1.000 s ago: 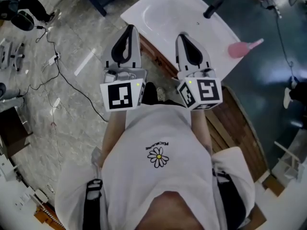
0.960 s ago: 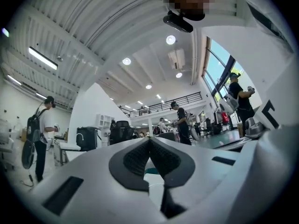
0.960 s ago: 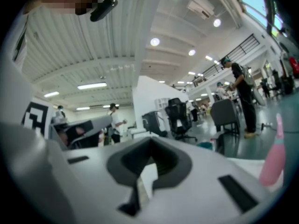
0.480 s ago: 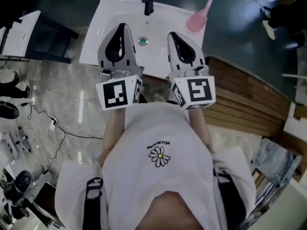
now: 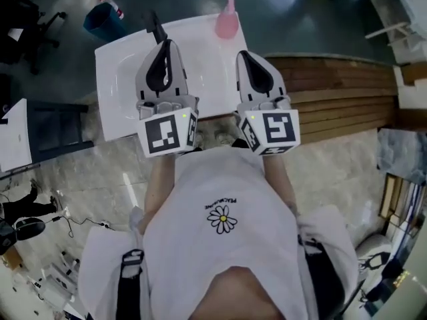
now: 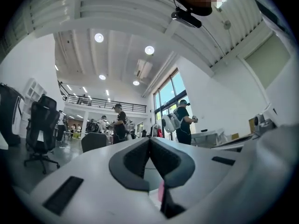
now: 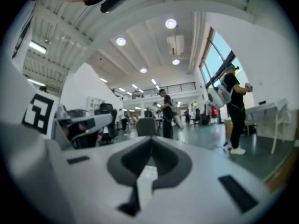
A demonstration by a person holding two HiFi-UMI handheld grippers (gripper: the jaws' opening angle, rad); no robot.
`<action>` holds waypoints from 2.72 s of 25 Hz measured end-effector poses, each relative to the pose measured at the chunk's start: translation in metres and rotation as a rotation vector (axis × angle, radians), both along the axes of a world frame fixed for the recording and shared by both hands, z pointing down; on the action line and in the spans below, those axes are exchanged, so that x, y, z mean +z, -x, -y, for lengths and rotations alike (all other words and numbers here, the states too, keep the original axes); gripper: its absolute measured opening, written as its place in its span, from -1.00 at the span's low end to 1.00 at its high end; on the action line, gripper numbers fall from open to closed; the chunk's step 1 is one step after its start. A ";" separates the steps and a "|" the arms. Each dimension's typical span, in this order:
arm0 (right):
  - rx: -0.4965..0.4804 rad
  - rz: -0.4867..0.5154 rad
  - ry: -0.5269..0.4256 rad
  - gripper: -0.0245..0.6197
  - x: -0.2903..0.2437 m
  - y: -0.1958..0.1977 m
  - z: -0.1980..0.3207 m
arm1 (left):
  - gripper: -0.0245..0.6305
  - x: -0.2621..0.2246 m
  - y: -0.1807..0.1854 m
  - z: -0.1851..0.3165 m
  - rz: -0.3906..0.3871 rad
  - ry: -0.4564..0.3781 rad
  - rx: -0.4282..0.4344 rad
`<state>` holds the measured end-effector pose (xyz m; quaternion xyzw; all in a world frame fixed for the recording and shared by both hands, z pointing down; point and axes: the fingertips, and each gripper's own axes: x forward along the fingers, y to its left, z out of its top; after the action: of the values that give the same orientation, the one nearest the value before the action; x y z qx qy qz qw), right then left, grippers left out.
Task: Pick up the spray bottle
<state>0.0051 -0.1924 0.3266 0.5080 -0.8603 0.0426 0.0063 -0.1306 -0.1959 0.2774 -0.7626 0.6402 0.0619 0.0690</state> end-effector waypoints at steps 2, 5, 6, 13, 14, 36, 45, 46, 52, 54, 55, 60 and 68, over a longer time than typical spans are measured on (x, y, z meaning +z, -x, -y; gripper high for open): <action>0.028 -0.002 0.018 -0.83 0.003 -0.002 -0.002 | -0.86 0.005 -0.005 0.003 0.053 0.012 0.022; 0.049 -0.009 0.031 -0.83 0.006 0.001 -0.007 | -0.86 0.014 -0.009 0.006 0.103 0.049 0.040; 0.052 -0.010 0.032 -0.83 0.006 0.002 -0.009 | -0.86 0.016 -0.009 0.006 0.097 0.057 0.048; 0.054 0.005 0.031 -0.83 0.007 0.003 -0.015 | -0.86 0.016 -0.011 0.002 0.075 0.056 0.060; 0.053 0.007 0.032 -0.83 0.007 0.003 -0.015 | -0.86 0.016 -0.011 0.001 0.073 0.056 0.057; -0.014 0.000 0.039 -0.83 0.007 0.002 0.018 | -0.86 0.007 0.001 0.004 0.022 0.027 -0.032; -0.042 -0.055 0.050 -0.82 0.008 0.008 0.057 | -0.86 0.011 0.011 0.005 0.015 0.054 -0.077; -0.048 -0.055 0.051 -0.79 0.008 0.008 0.062 | -0.86 0.012 0.013 0.006 0.017 0.057 -0.086; -0.073 -0.055 0.089 -0.41 0.020 0.013 0.088 | -0.86 0.012 0.024 0.003 0.015 0.052 -0.123; -0.077 -0.056 0.118 -0.28 0.027 0.015 0.096 | -0.86 0.014 0.027 0.003 0.015 0.056 -0.133; -0.079 -0.058 0.128 -0.23 0.030 0.016 0.100 | -0.86 0.015 0.028 0.003 0.016 0.056 -0.137; -0.067 -0.102 0.143 -0.09 0.041 0.019 0.127 | -0.86 0.017 0.031 0.001 0.026 0.058 -0.145; -0.026 -0.180 0.205 -0.06 0.079 0.015 0.180 | -0.86 0.021 0.040 -0.007 0.056 0.056 -0.179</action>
<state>-0.0097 -0.3729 0.4060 0.4950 -0.8540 0.0844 0.1360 -0.1705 -0.1888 0.2982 -0.7055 0.7050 0.0163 0.0709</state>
